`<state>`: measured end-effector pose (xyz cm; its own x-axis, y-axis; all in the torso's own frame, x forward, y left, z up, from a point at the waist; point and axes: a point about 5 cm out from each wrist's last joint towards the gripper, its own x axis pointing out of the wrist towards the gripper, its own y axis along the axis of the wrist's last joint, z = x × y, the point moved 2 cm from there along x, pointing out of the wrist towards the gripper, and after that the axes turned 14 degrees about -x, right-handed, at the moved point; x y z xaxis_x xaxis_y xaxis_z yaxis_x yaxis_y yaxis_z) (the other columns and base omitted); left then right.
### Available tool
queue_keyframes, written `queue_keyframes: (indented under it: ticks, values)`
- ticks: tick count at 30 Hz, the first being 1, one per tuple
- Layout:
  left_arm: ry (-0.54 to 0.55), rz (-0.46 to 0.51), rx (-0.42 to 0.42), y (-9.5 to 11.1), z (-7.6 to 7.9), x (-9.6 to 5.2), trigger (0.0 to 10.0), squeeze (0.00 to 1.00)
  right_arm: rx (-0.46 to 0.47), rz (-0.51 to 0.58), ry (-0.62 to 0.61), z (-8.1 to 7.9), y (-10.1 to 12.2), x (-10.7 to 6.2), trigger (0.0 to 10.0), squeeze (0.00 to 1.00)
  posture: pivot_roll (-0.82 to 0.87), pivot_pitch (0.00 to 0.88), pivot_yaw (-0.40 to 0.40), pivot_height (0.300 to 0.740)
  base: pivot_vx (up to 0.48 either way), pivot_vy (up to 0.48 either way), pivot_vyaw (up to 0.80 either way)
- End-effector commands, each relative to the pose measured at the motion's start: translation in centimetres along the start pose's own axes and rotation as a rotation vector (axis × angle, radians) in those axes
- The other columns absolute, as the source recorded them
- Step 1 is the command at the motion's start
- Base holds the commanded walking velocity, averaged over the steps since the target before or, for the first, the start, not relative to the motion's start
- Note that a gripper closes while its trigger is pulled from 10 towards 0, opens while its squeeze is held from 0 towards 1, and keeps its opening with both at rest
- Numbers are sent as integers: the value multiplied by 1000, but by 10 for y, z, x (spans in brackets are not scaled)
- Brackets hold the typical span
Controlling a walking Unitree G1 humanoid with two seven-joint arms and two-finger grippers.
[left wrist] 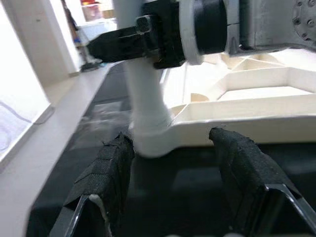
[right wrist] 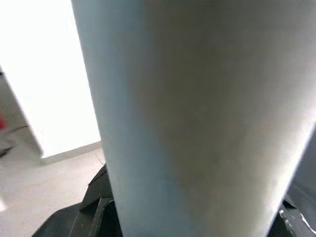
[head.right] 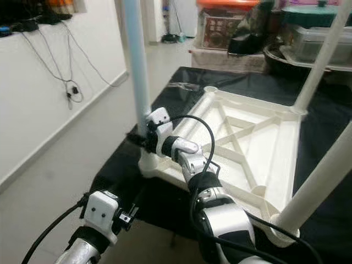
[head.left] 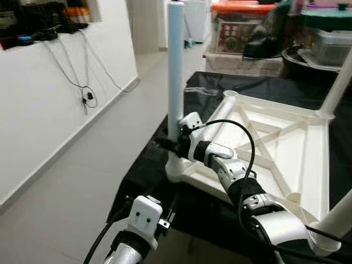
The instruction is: Building children table
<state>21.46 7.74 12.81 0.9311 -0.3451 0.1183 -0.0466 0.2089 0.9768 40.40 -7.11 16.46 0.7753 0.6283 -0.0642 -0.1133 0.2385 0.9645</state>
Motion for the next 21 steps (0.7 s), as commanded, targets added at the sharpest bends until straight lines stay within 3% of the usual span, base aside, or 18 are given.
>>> queue_keyframes:
  ticks: [1, 3, 5, 7, 12, 17, 18, 19, 20, 21]
  values:
    - [6, -14, 3, -4, -1, -1, 10000, 0, 50, -121, -254, 21, -23, -12, 0, 0, -50, 0, 8, 740, 0, 0, 0]
    - [6, -14, 3, -4, -1, -1, 10000, 0, 50, -121, -254, 21, -23, -12, 0, 0, -50, 0, 8, 740, 0, 0, 0]
    - [5, -15, 3, -3, -2, -1, 10000, 0, 121, -201, -671, 39, -35, -37, 0, 0, -52, 0, 4, 740, 0, 0, 0]
    - [6, -15, 4, -3, -2, -1, 10000, 0, 176, -229, -831, 38, -37, -52, 0, 0, -52, 0, 4, 740, 0, 0, 0]
    - [7, -12, 4, -3, -2, 0, 10000, 0, 248, -249, -889, 21, -41, -49, 0, 0, -51, 0, 1, 740, 0, 0, 0]
    - [9, -12, 4, -3, -3, 0, 10000, 0, 239, -258, -900, 19, -43, -48, 0, 0, -40, 0, 5, 740, 0, 0, 0]
    - [6, -16, 5, -3, -3, 0, 10000, 0, 249, -255, -876, 16, -44, -44, 4863, 0, -31, 0, 15, 740, 0, 0, 0]
    - [6, -16, 5, -3, -3, 0, 10000, 0, 249, -255, -876, 16, -44, -44, 4863, 0, -31, 0, 15, 740, 0, 0, 0]
    - [4, -18, 7, -3, -4, 0, 10000, 0, 272, -239, -842, 13, -44, -40, 10000, 0, -22, 0, 18, 740, 0, 0, 0]
    - [4, -18, 7, -3, -4, 0, 10000, 0, 272, -239, -842, 13, -44, -40, 10000, 0, -22, 0, 18, 740, 0, 0, 0]
